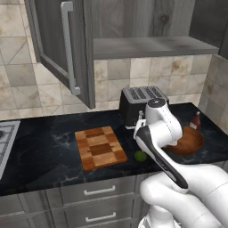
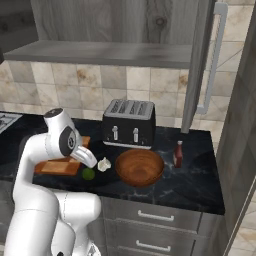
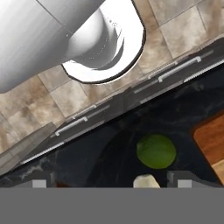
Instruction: Open the cabinet. Place the bowl and condiment on the counter. Then place the lime and garlic on the cutting board.
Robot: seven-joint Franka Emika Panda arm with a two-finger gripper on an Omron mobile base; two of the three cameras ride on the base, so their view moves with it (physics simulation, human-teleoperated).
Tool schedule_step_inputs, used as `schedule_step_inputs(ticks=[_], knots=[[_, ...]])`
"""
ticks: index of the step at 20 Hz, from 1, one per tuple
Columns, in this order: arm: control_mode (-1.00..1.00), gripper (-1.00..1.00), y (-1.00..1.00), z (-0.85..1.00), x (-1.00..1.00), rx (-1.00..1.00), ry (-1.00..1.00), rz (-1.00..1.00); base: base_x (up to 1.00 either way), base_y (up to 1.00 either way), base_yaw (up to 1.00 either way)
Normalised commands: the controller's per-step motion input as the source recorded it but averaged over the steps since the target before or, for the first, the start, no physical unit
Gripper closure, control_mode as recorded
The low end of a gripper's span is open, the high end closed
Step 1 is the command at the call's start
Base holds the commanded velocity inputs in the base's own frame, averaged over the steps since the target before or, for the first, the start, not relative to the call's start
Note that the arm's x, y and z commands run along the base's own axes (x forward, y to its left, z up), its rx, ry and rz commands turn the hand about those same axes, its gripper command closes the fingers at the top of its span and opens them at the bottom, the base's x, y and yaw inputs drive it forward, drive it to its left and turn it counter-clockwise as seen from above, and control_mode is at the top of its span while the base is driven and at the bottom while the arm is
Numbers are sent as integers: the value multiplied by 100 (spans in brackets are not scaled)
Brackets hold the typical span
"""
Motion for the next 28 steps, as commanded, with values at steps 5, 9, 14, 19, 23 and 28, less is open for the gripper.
schedule_step_inputs(ticks=[5,9,14,19,23,28], knots=[[-100,-100,-1,-15,4,0,0,0,0,0,0],[-100,-100,-7,-10,8,0,0,0,0,0,0],[-100,-100,-9,-10,12,0,1,0,0,0,0],[-100,-100,0,-14,6,0,0,0,0,0,0],[-100,-100,0,-19,7,0,0,0,0,0,0],[-100,-100,0,-14,12,0,2,0,0,0,0]])
